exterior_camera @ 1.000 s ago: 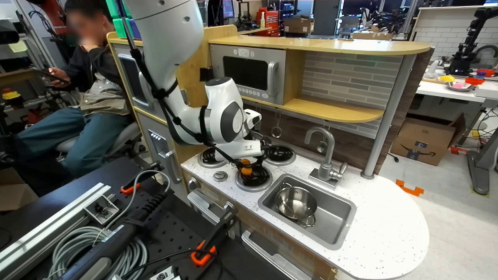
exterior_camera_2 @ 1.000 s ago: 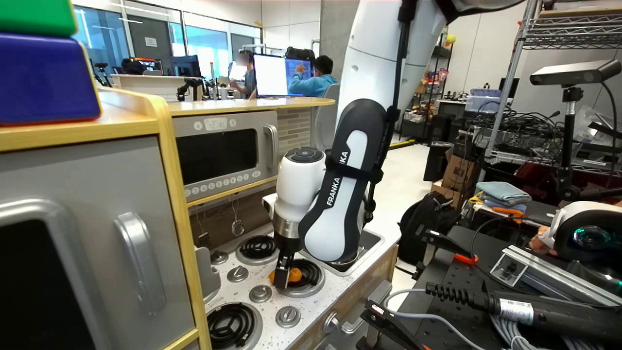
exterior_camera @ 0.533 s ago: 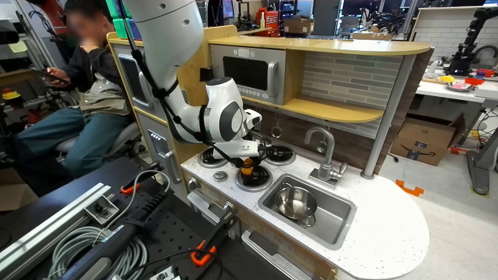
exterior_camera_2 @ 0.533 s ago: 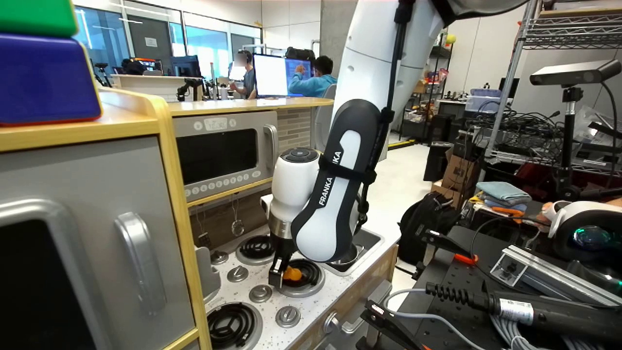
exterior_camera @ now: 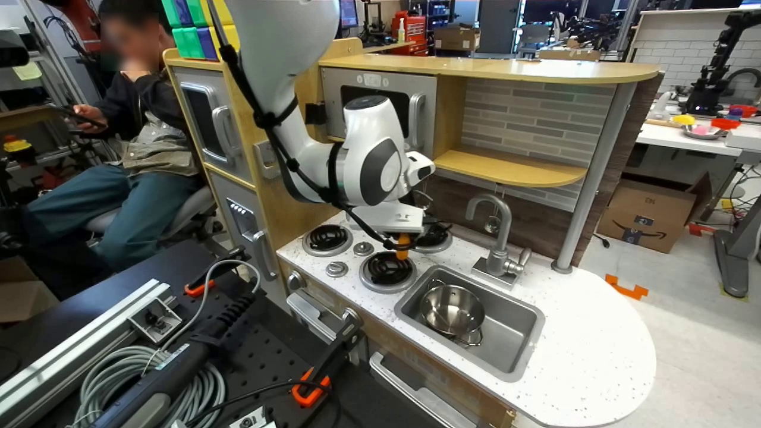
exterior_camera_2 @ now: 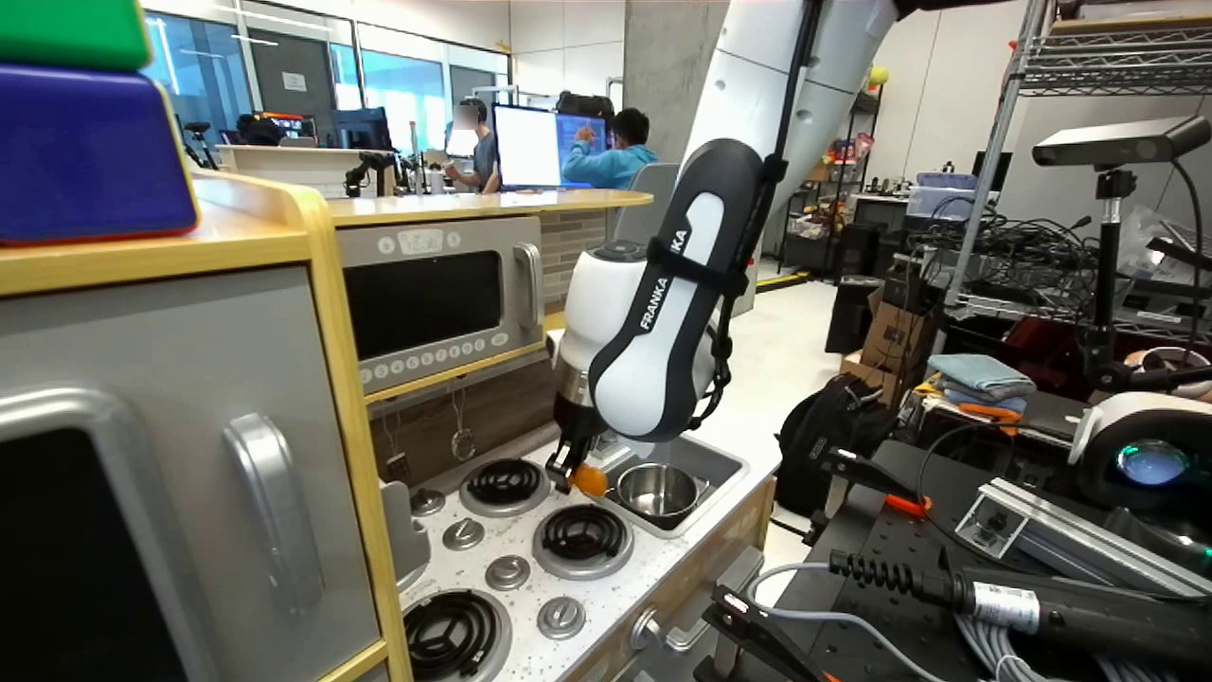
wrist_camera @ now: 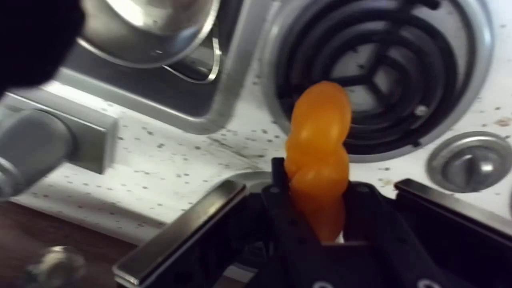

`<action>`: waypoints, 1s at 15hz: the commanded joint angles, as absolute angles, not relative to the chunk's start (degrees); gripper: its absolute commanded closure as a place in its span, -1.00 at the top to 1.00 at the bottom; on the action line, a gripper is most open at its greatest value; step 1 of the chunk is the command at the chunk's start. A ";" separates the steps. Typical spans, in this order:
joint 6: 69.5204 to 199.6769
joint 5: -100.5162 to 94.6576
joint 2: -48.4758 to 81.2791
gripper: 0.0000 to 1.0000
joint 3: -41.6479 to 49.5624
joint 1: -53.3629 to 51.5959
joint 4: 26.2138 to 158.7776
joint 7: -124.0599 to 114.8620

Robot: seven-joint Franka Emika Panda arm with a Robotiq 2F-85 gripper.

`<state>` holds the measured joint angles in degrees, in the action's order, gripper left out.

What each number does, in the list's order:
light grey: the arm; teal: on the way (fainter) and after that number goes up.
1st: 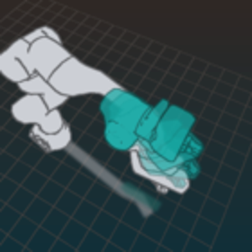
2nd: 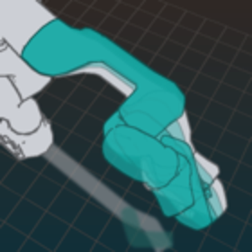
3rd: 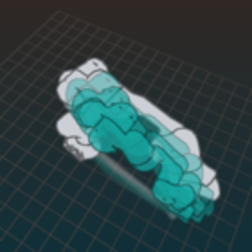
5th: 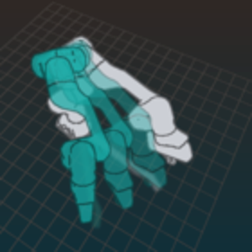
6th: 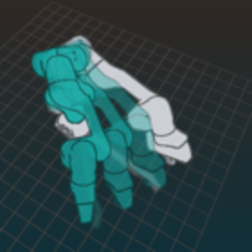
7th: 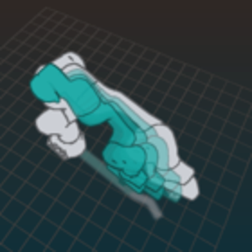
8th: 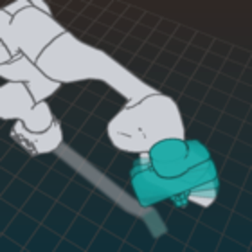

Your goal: Place the toy in the silver pot

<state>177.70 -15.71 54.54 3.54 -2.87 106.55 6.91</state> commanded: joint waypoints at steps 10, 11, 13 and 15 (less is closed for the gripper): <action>172.56 -4.90 56.41 -0.87 2.69 12.78 108.22 4.48; 172.86 -3.87 56.72 -0.87 1.67 13.16 107.69 4.17; 173.40 -1.99 57.02 -0.87 -0.02 13.51 106.75 3.37; 174.13 -0.68 57.28 -0.87 -0.86 12.97 105.68 2.61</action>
<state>172.68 -3.25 56.18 1.44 11.99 108.01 3.38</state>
